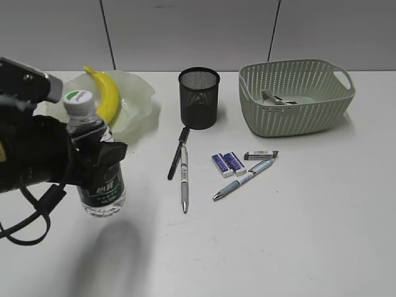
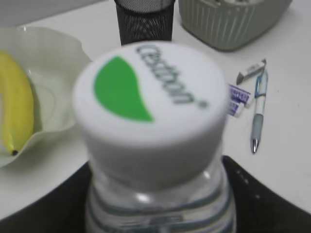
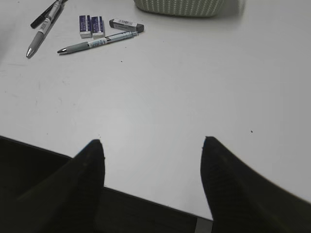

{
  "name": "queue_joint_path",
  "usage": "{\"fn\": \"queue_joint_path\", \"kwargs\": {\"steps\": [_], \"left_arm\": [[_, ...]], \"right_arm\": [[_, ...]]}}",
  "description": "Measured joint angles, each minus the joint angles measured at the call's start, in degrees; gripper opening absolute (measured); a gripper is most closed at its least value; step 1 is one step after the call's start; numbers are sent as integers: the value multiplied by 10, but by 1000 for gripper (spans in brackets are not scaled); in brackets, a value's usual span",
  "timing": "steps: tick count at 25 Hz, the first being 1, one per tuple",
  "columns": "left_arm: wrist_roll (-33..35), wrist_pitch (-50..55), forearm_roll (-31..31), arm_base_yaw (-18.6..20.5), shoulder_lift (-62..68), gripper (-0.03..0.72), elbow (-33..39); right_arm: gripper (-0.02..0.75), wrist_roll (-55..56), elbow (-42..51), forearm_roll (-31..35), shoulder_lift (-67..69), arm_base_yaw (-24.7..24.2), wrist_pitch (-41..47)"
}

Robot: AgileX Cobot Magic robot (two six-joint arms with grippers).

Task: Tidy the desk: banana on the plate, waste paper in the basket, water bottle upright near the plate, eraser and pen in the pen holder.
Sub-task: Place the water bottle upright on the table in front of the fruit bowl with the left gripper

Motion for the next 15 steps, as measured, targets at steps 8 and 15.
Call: {"fn": "queue_joint_path", "kwargs": {"steps": [8, 15], "left_arm": [[-3, -190, -24, 29, 94, 498, 42], [0, -247, -14, 93, 171, 498, 42]], "right_arm": [[493, -1, 0, 0, 0, 0, 0], [493, -1, 0, 0, 0, 0, 0]]}}
